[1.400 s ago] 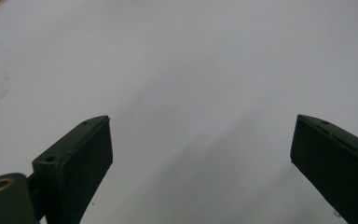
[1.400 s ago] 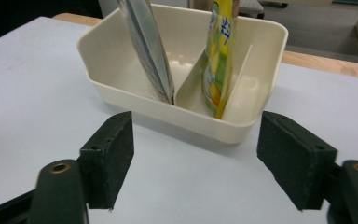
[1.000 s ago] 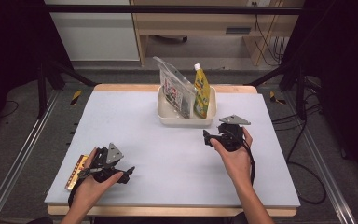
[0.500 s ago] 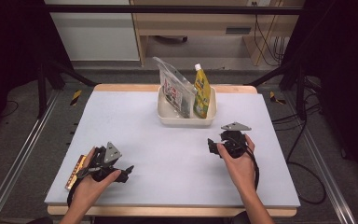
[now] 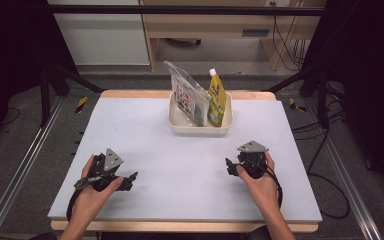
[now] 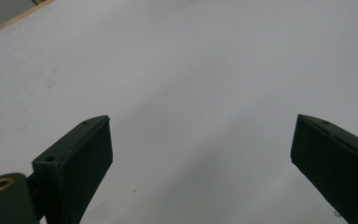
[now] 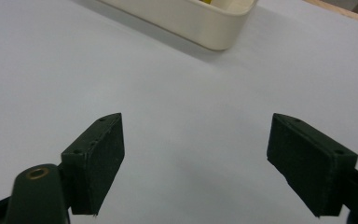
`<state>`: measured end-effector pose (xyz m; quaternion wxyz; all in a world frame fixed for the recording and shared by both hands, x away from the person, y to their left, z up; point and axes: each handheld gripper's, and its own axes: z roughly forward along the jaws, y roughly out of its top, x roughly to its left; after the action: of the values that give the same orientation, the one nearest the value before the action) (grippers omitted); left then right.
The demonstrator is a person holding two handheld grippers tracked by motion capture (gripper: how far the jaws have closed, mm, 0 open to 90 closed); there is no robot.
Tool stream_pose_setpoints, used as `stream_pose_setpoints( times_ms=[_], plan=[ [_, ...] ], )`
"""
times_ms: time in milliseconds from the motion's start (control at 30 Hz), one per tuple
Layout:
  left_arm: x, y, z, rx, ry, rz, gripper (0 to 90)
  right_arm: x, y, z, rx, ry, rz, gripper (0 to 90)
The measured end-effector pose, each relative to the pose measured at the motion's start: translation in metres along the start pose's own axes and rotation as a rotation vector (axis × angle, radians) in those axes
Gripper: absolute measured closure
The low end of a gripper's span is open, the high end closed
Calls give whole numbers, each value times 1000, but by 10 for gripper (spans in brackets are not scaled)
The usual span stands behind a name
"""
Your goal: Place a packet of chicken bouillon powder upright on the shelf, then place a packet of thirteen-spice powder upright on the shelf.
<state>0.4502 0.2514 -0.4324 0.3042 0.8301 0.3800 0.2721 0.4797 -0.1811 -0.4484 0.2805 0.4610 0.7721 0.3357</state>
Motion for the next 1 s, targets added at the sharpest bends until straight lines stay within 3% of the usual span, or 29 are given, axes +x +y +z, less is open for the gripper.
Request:
stream_pose_setpoints(
  times_ms=[133, 300, 500, 633, 800, 1000],
  plan=[
    [14, 3, -5, 37, 17, -62, 52, 1, -5, 0, -21, 1, -37, 191],
    [39, 2, -11, 127, 10, -158, 52, 1, -7, 0, -30, 11, -49, 188],
    [61, 5, -15, 250, 38, -225, 53, 7, -6, 1, -27, 24, -73, 174],
    [67, 8, -14, 321, 28, -274, 66, 11, -5, 0, -31, 29, -93, 173],
    [70, 11, -18, 417, 51, -270, 82, 12, -4, -4, -49, 24, -109, 173],
    [76, 9, -26, 439, 57, -301, 83, 12, -7, -6, -49, 13, -130, 173]
  ],
)
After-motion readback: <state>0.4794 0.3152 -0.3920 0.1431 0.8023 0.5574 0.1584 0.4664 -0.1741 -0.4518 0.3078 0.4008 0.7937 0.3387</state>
